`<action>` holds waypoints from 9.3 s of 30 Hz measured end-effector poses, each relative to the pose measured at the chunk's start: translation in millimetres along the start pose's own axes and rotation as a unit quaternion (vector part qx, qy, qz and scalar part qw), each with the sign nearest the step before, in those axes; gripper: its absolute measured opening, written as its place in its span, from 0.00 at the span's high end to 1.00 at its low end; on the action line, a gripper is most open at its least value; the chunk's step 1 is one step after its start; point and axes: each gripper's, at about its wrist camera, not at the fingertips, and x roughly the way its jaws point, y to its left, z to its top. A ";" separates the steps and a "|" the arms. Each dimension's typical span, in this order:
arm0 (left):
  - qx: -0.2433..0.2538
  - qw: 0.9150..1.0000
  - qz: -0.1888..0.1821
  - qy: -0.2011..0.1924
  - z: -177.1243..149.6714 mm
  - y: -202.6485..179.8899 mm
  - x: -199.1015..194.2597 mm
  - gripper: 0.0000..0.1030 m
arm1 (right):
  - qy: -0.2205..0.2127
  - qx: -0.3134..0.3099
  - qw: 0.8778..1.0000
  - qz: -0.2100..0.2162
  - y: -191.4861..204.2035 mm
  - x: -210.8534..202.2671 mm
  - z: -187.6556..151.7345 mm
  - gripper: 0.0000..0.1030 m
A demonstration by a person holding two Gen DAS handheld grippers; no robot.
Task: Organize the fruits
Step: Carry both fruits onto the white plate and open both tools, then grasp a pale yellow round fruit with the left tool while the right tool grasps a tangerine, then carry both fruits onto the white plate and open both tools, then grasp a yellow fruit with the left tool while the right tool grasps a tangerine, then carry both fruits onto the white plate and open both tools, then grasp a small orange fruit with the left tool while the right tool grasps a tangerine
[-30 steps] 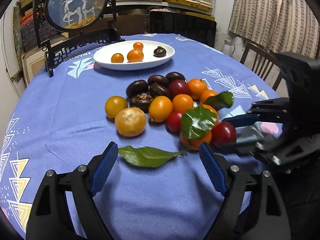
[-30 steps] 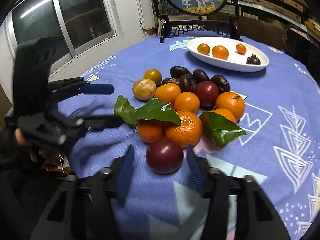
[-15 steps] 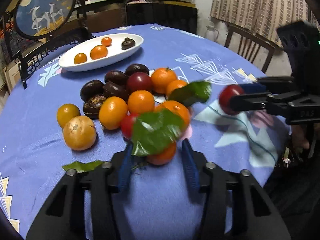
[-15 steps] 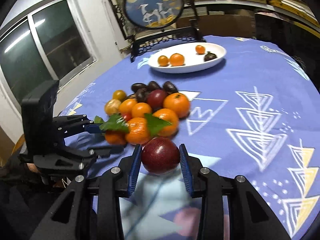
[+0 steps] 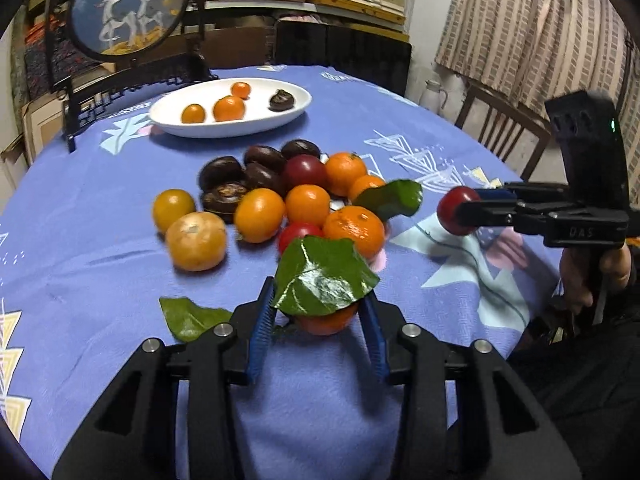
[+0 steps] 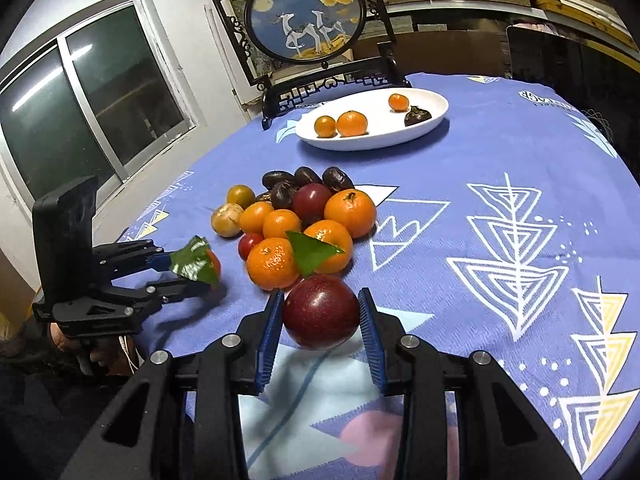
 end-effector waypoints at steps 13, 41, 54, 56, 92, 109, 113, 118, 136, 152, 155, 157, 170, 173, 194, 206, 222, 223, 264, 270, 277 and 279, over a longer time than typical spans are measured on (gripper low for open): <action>-0.022 0.997 -0.024 -0.067 50.0 16.9 -26.0 0.61 | -0.025 0.024 0.999 0.021 -14.5 -11.6 48.9 0.63; -0.071 0.996 0.053 -0.020 223.2 153.4 140.9 0.33 | -0.007 0.051 0.998 -0.019 -87.0 164.9 235.6 0.57; -0.009 0.999 0.034 -0.013 120.1 84.7 39.6 0.29 | -0.017 0.024 1.000 -0.008 -45.8 65.4 144.4 0.53; 0.006 1.000 0.025 -0.002 91.9 73.7 29.0 0.29 | -0.016 0.023 1.000 -0.004 -40.2 50.3 121.8 0.50; -0.022 0.998 0.054 -0.029 32.1 68.5 14.5 0.61 | 0.072 -0.085 0.993 0.026 55.3 50.1 15.9 0.48; -0.029 0.998 0.053 -0.030 30.3 69.4 13.3 0.61 | 0.060 -0.050 0.997 -0.011 48.3 69.2 27.6 0.56; -0.036 0.998 0.046 -0.036 29.1 71.7 8.1 0.61 | 0.029 -0.032 0.998 0.042 39.5 35.5 26.8 0.56; -0.052 0.997 0.035 -0.046 36.3 75.6 -2.2 0.61 | -0.011 0.006 0.997 0.070 14.3 -4.3 39.5 0.56; -0.020 0.998 0.037 -0.053 168.0 89.6 56.1 0.61 | -0.039 0.024 0.999 0.023 -43.7 66.0 171.6 0.55; -0.068 0.994 0.074 -0.034 208.8 143.1 119.1 0.30 | -0.030 0.027 0.999 -0.037 -72.1 144.0 215.4 0.38; -0.070 0.994 0.073 -0.051 201.7 139.3 94.7 0.28 | -0.035 0.025 0.998 -0.037 -67.2 126.4 208.3 0.38; -0.062 0.994 0.075 -0.055 192.0 132.7 78.4 0.27 | -0.033 0.014 0.999 -0.039 -59.1 112.7 196.4 0.38; -0.039 0.994 0.097 -0.013 68.4 102.9 11.1 0.25 | 0.039 -0.028 0.998 -0.031 -13.0 51.3 62.4 0.49; -0.051 0.994 0.101 -0.004 54.5 104.0 10.7 0.25 | 0.050 -0.013 0.999 -0.018 -10.4 56.4 50.9 0.49; -0.009 0.988 0.143 0.053 58.5 82.0 49.4 0.38 | 0.005 0.024 0.999 0.037 -17.6 36.0 28.8 0.60; -0.019 0.997 0.075 0.010 55.8 72.7 25.7 0.66 | -0.002 0.024 0.999 0.046 -17.3 30.4 33.2 0.61; -0.044 0.997 0.055 -0.032 171.0 100.9 58.7 0.66 | -0.043 0.105 0.991 0.071 -74.6 55.0 169.3 0.60; -0.046 0.997 0.055 -0.033 183.3 106.7 67.6 0.66 | -0.045 0.104 0.992 0.064 -78.1 63.1 179.1 0.60; 0.004 0.998 0.025 0.062 55.8 40.4 58.7 0.53 | -0.014 0.083 0.996 0.006 -54.0 28.6 61.6 0.40; 0.018 0.998 0.030 0.049 59.5 29.3 64.9 0.68 | -0.007 0.079 0.997 0.001 -53.8 25.7 49.4 0.40; -0.012 1.000 0.013 0.011 52.5 37.0 45.9 0.68 | 0.022 0.038 0.999 -0.014 -39.1 43.9 48.1 0.41; -0.022 1.000 0.011 -0.006 49.3 42.5 37.0 0.67 | 0.030 0.012 0.999 -0.024 -29.7 49.8 50.2 0.41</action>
